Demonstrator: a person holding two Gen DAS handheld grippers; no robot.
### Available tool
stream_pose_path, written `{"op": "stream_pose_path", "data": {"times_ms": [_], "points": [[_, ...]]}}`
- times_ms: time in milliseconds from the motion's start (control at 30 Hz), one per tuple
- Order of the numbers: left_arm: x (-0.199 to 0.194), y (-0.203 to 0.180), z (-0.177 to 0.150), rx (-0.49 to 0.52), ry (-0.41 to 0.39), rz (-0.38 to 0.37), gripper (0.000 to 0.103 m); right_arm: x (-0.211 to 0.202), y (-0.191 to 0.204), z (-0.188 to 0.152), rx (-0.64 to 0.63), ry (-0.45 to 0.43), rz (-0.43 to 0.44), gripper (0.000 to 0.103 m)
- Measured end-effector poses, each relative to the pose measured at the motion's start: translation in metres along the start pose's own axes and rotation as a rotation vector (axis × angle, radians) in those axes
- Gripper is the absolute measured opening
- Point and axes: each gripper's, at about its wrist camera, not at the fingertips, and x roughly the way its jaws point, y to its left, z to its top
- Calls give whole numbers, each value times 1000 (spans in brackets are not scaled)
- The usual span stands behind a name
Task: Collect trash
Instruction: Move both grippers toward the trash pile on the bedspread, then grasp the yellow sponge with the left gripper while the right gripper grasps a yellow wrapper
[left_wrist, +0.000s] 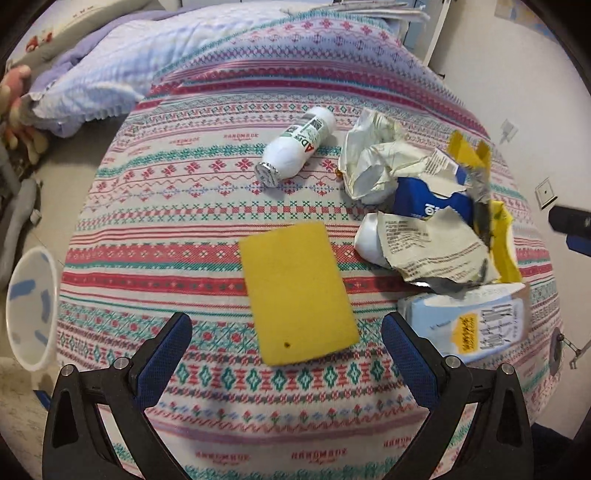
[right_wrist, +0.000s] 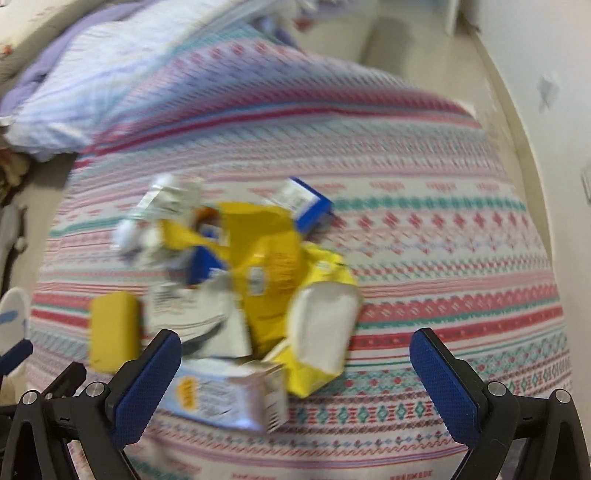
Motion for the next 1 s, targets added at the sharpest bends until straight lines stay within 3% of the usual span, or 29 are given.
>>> {"op": "stream_pose_path", "data": {"times_ms": [100,233,333,500,667,833,1000], "points": [[7,-3,4,13,-11,27,96,14,-12,8,41,25,-11,99],[16,7,5,5,21,-15,59,22,-15,18,75,21,8,98],[14,12,4,-2,18,-56,52,29,-7,25,39,10,-4,97],[4,23,0,-21,7,-94,46,45,-10,29,52,42,-23,91],[-10,30,-4,-38,-14,-122,46,64,-12,22,61,111,-16,74],[-25,42,-11,-47,-36,-132,46,82,-7,13,29,182,-20,39],[-36,61,-16,-79,-56,-151,46,79,-9,9,30,182,-40,19]]}}
